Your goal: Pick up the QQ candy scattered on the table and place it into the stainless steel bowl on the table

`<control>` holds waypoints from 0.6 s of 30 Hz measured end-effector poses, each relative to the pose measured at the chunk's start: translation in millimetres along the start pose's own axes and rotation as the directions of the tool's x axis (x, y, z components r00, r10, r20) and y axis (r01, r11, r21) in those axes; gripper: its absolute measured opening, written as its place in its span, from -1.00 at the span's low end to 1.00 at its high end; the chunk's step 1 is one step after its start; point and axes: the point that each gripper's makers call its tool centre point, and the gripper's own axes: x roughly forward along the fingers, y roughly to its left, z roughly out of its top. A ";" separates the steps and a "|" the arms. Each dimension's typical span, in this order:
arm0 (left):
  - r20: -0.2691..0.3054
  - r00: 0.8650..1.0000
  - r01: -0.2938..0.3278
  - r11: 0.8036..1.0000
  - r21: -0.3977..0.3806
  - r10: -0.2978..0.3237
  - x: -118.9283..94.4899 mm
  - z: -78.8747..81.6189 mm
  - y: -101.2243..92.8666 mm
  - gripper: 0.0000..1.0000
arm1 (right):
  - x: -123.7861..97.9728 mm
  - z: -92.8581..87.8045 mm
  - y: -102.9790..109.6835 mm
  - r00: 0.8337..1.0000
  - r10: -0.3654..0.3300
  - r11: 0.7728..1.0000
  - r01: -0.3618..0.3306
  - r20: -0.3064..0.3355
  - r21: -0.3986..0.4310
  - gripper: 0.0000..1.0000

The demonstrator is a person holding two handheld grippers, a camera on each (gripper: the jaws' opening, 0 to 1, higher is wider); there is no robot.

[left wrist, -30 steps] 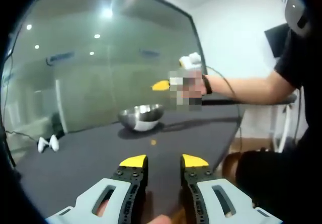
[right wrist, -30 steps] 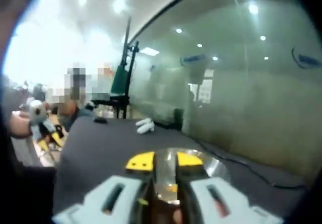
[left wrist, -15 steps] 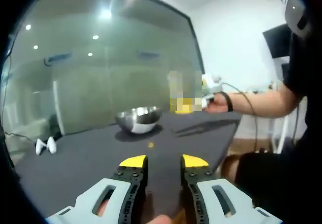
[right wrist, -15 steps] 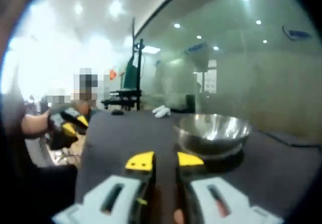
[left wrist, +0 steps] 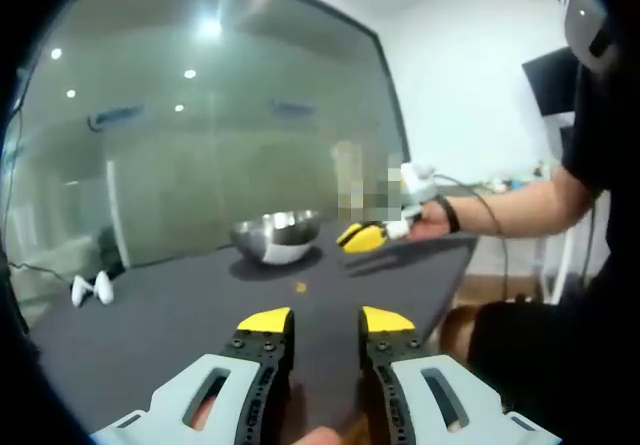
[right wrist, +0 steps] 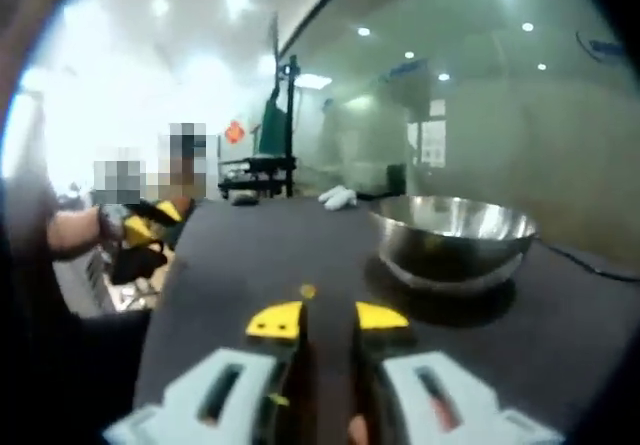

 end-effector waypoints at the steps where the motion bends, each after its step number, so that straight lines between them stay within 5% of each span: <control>1: 0.000 1.000 -0.001 1.000 -0.002 0.001 -0.4 -0.3 0.2 -0.45 | 3.8 -0.4 0.9 1.000 0.006 1.000 -0.006 -0.004 0.002 -0.61; 18: 0.001 0.999 -0.034 0.999 -0.011 0.034 -12.1 -1.1 7.7 -0.46 | 68.1 -16.7 16.1 0.987 0.124 0.992 -0.125 -0.098 -0.005 -0.60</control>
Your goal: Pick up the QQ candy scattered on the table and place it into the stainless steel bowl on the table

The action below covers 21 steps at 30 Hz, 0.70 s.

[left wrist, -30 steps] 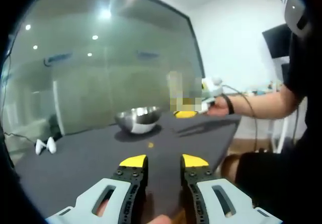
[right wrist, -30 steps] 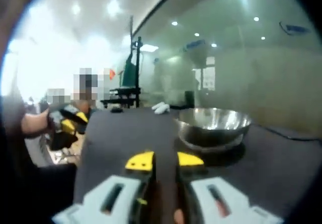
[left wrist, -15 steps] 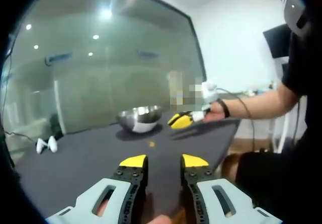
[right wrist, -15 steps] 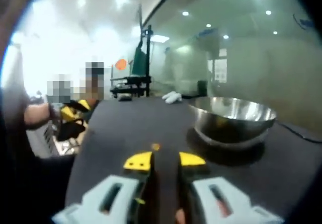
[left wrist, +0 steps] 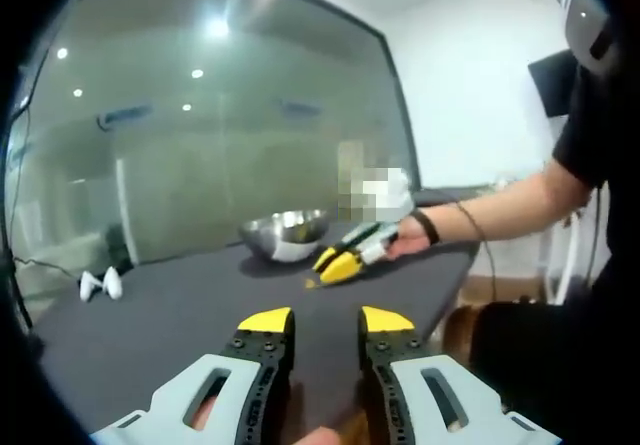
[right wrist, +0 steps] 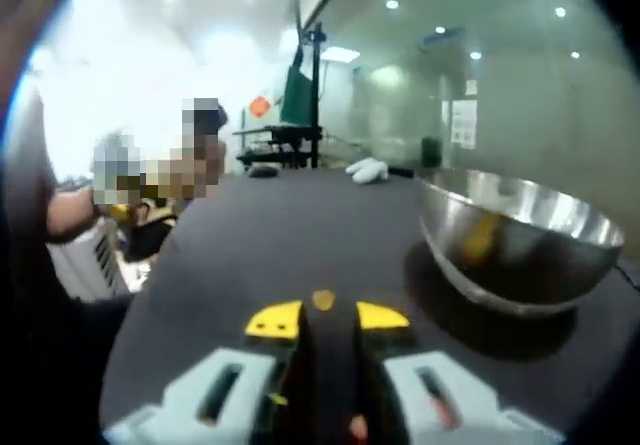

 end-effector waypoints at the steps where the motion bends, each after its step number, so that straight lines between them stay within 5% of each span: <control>1: 0.001 1.000 -0.002 1.000 -0.001 0.002 -0.6 0.0 0.4 -0.46 | 2.9 0.3 0.1 1.000 0.004 1.000 -0.004 0.000 0.008 -0.60; 12: 0.001 1.000 -0.016 1.000 -0.005 0.016 -6.4 -2.2 4.6 -0.46 | 22.2 -0.9 4.6 0.999 0.031 0.999 -0.032 -0.035 -0.014 -0.60; 21: -0.003 1.000 -0.022 1.000 -0.006 0.022 -9.2 -4.1 6.6 -0.46 | 23.6 -1.2 7.2 0.999 0.029 0.999 -0.030 -0.036 -0.031 -0.81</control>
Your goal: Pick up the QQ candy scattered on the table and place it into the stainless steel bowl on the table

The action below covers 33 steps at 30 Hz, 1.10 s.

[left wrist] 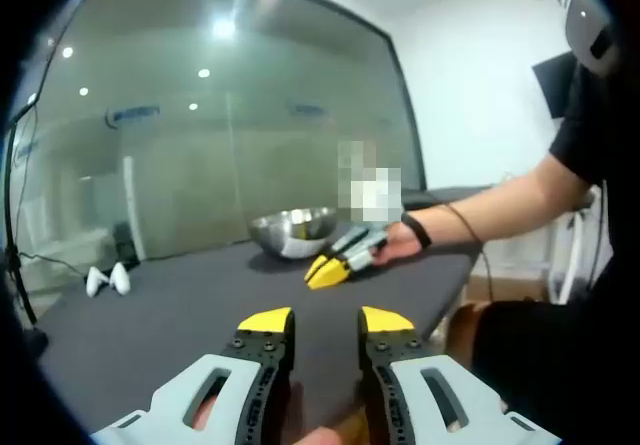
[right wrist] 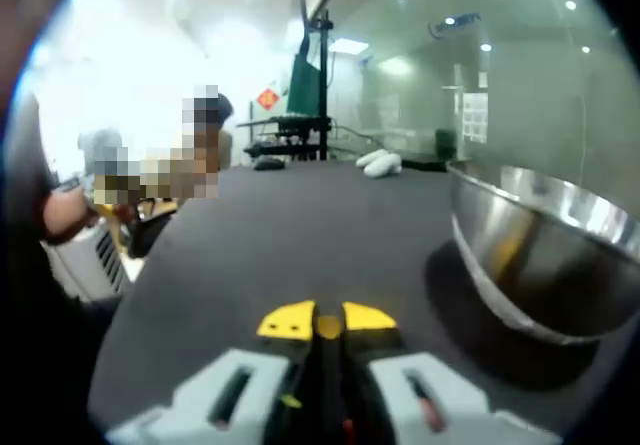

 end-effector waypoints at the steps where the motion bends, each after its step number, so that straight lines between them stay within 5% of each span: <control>1: -0.001 1.000 0.000 1.000 -0.001 0.000 0.0 -0.3 -0.1 -0.46 | 0.0 0.1 -0.1 1.000 -0.001 1.000 0.001 0.001 -0.001 -0.81; 14: 0.003 1.000 0.004 1.000 0.001 -0.004 0.7 0.9 -1.6 -0.46 | -5.7 1.7 -1.4 1.000 -0.023 0.999 0.022 0.014 0.038 -0.82; 21: 0.008 1.000 0.013 1.000 0.002 -0.013 1.6 2.0 -5.0 -0.46 | -33.7 41.8 -7.0 0.992 -0.062 0.998 0.059 0.114 0.030 -0.82; 27: 0.008 1.000 0.019 1.000 0.005 -0.019 0.9 1.9 -5.4 -0.46 | -65.9 79.6 -30.7 0.972 -0.130 0.991 0.131 0.196 0.008 -0.82; 33: 0.017 1.000 0.024 1.000 0.004 -0.024 2.0 4.0 -6.8 -0.46 | -92.1 104.7 -93.8 0.927 -0.294 0.956 0.287 0.233 0.065 -0.82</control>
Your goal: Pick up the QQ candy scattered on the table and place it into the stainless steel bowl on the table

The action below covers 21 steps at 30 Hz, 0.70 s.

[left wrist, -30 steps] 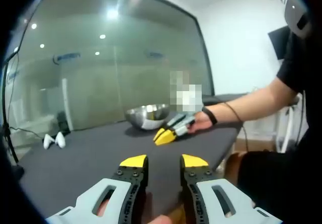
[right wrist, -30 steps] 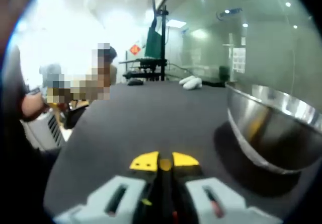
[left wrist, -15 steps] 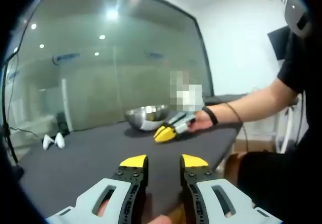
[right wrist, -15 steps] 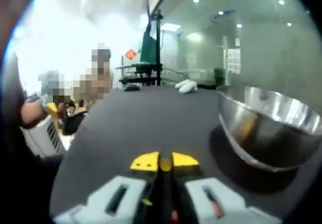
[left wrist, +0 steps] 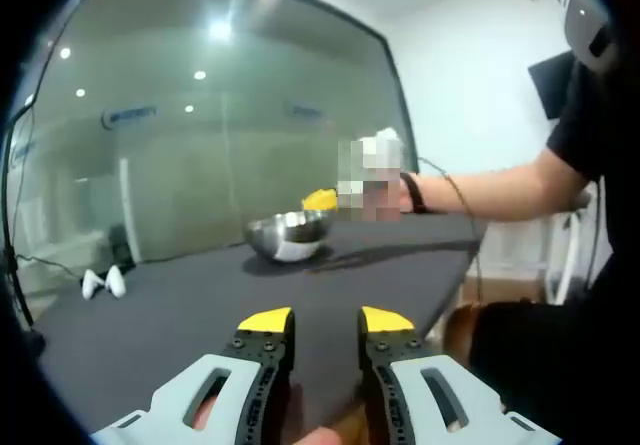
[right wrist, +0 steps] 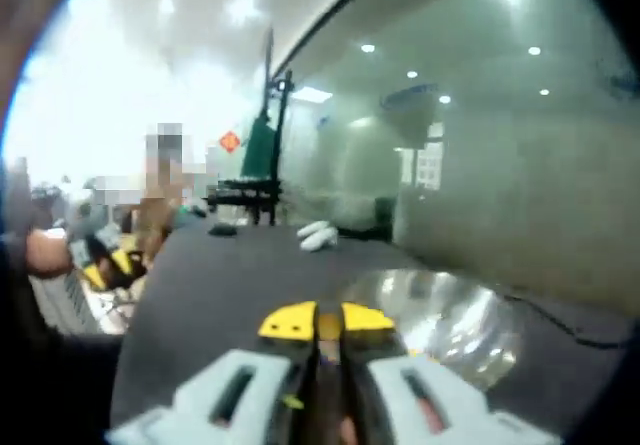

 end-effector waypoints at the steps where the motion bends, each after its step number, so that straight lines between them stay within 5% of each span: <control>1: 0.001 1.000 0.001 1.000 -0.001 -0.001 0.4 0.2 -0.4 -0.46 | 0.3 3.3 -18.4 0.998 -0.054 0.998 0.054 0.011 0.045 -0.82; 6: 0.007 1.000 0.005 1.000 0.005 -0.005 2.1 5.2 -2.3 -0.46 | 4.5 3.1 -51.6 0.986 -0.163 0.985 0.164 -0.016 0.061 -0.82; 12: 0.009 1.000 0.004 1.000 0.007 -0.004 2.3 6.7 -0.8 -0.46 | 8.9 -10.6 -59.7 0.977 -0.205 0.975 0.209 -0.057 0.073 -0.82; 14: 0.007 1.000 0.007 1.000 0.008 -0.007 3.2 6.6 -1.3 -0.46 | 9.9 -15.2 -55.5 0.976 -0.203 0.978 0.206 -0.074 0.022 -0.82; 21: 0.000 1.000 0.020 1.000 0.012 -0.020 7.4 5.9 -4.5 -0.46 | 15.4 -21.3 -56.5 0.980 -0.180 0.983 0.183 -0.087 0.031 -0.79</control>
